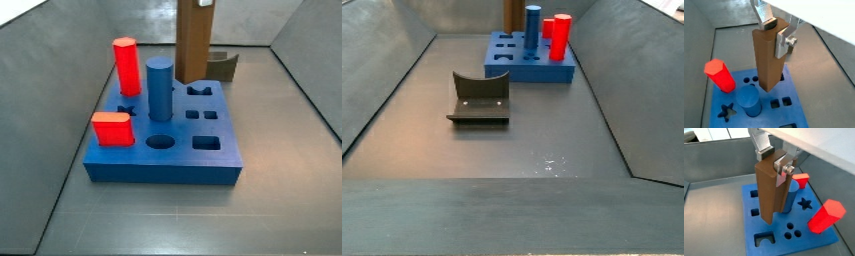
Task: Pick up the arch object. Move up. Move to above the board. Insert the arch object.
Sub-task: Insert the arch object.
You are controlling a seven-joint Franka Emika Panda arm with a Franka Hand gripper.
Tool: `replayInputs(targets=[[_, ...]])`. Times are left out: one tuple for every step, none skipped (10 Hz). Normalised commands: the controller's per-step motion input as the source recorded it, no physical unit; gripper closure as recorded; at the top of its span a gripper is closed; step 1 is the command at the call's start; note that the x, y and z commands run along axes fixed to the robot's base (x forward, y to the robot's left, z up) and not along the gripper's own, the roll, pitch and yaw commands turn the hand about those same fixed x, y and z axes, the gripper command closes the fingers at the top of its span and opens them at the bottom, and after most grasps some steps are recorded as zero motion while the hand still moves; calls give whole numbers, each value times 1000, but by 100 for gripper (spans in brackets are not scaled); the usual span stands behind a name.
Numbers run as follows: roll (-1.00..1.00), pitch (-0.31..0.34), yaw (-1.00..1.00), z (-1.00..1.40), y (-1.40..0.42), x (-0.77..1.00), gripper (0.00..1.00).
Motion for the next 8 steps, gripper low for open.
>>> replayInputs(targets=[[0, 0, -777, 0, 103, 297, 100], [0, 0, -1000, 0, 0, 0, 100], [0, 0, -1000, 0, 0, 0, 100], [0, -3, -1000, 0, 0, 0, 100], [0, 0, -1000, 0, 0, 0, 100], [44, 16, -849, -194, 120, 86, 100], [81, 124, -669, -409, 277, 229, 100], [71, 129, -686, -460, 271, 214, 100]])
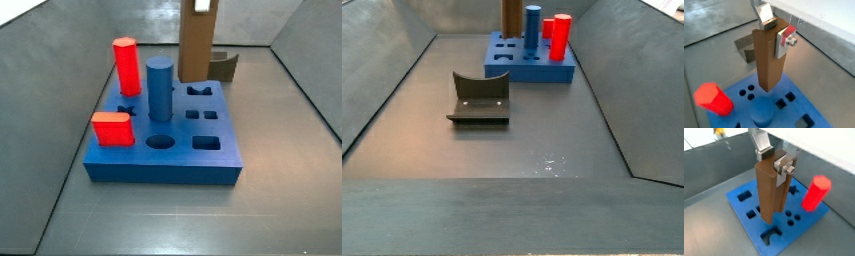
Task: Pick up the arch object. Move up. Move to above the board. Insert the arch object.
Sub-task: Insert the arch object.
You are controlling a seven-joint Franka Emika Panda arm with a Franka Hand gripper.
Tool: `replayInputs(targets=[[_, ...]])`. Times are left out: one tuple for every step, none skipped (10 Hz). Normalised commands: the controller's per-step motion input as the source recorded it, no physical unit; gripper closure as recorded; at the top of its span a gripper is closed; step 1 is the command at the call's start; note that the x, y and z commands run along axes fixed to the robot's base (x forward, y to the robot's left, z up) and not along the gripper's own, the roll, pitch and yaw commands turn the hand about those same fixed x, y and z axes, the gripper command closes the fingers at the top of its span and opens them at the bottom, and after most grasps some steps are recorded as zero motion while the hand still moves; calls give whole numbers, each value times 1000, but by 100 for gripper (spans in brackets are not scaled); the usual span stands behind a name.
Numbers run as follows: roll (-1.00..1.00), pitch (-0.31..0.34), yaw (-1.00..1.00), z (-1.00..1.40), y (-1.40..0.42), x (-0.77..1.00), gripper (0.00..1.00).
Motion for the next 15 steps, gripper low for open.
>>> replayInputs(targets=[[63, 71, -803, -403, 163, 86, 100], [44, 27, -949, -326, 20, 0, 100], [24, 0, -1000, -271, 0, 0, 100], [26, 0, -860, -226, 103, 9, 100], [0, 17, -414, -169, 203, 43, 100], [0, 0, 0, 0, 0, 20, 100], [0, 10, -26, -77, 0, 314, 100], [0, 4, 0, -186, 0, 451, 100], [0, 4, 0, -160, 0, 614, 100], [26, 30, -66, -137, 0, 246, 100], [0, 0, 0, 0, 63, 0, 100], [11, 0, 60, -174, 217, -57, 100], [64, 13, 100, -266, 257, -197, 100], [9, 3, 80, -174, 194, -100, 100], [0, -14, 0, -26, -23, 0, 100]])
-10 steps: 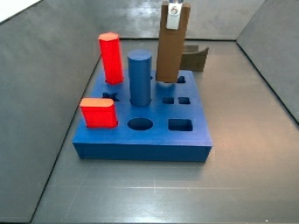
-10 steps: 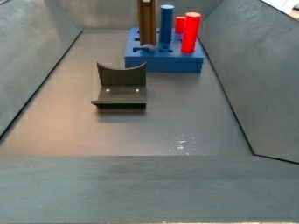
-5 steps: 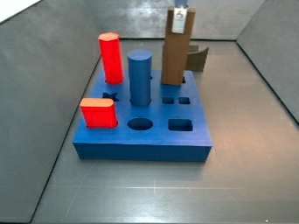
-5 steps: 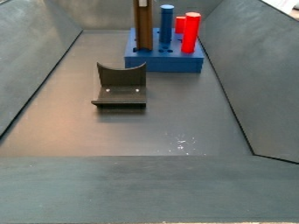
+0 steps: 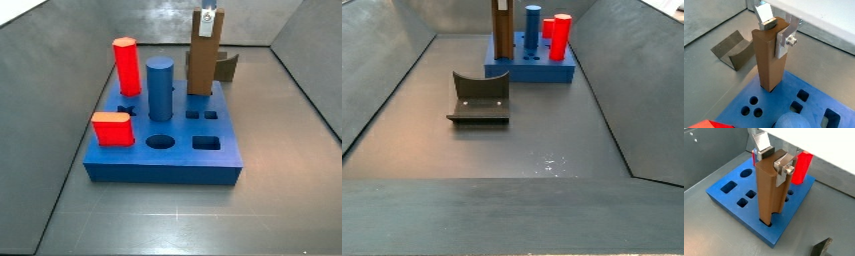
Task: Pick up the arch object. Move up. Move to above the board. Insert the arch object.
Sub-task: Insert the arch object.
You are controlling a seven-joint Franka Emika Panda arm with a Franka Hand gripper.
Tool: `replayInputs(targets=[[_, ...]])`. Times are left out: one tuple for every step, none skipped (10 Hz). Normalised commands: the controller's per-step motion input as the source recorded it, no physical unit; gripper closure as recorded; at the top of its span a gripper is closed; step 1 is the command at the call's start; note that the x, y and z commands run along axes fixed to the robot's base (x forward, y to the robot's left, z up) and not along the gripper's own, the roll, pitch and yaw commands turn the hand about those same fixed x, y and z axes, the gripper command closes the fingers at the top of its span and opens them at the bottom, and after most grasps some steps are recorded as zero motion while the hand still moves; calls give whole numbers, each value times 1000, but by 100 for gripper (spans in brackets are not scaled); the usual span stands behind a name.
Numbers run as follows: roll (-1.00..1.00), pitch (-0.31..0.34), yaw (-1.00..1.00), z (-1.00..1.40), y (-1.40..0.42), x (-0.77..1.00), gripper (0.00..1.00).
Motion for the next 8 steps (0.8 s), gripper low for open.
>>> replayInputs(targets=[[0, 0, 0, -94, 0, 0, 100], [0, -36, 234, -300, 0, 11, 100], [-47, -71, 371, -409, 0, 23, 100], [-36, -66, 426, -437, 0, 0, 100], [-3, -44, 483, -423, 0, 0, 100], [0, -14, 420, -409, 0, 0, 100], [3, -1, 206, -443, -37, 0, 100], [0, -10, 80, -506, -51, 0, 100]])
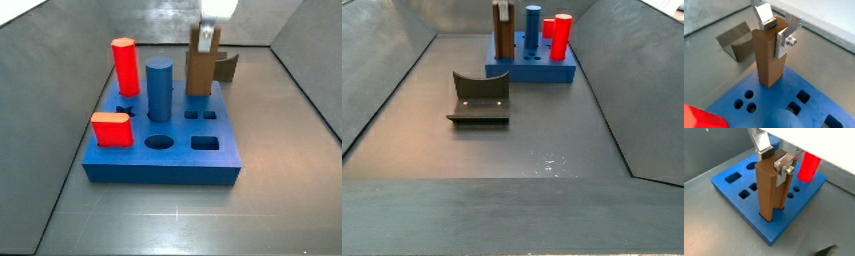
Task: Pick up the arch object. Move up. Move to above the board. Insert the arch object.
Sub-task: Insert the arch object.
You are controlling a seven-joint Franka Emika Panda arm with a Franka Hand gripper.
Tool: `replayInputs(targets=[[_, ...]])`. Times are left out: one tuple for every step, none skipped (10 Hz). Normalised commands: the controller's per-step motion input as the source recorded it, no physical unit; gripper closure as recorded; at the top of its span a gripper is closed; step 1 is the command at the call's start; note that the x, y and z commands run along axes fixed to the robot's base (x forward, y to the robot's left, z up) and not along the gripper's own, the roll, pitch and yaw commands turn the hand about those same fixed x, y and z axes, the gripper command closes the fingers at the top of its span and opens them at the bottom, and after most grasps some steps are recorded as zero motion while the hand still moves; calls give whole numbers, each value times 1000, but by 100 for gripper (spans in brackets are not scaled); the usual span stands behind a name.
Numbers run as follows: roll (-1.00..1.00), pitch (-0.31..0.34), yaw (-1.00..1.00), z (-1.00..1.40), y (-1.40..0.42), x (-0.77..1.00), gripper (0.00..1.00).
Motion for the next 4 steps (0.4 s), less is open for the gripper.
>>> replayInputs(targets=[[3, -23, 14, -586, -66, 0, 100], [30, 0, 0, -483, -31, 0, 100], [-14, -3, 0, 0, 0, 0, 100], [0, 0, 0, 0, 0, 0, 100]])
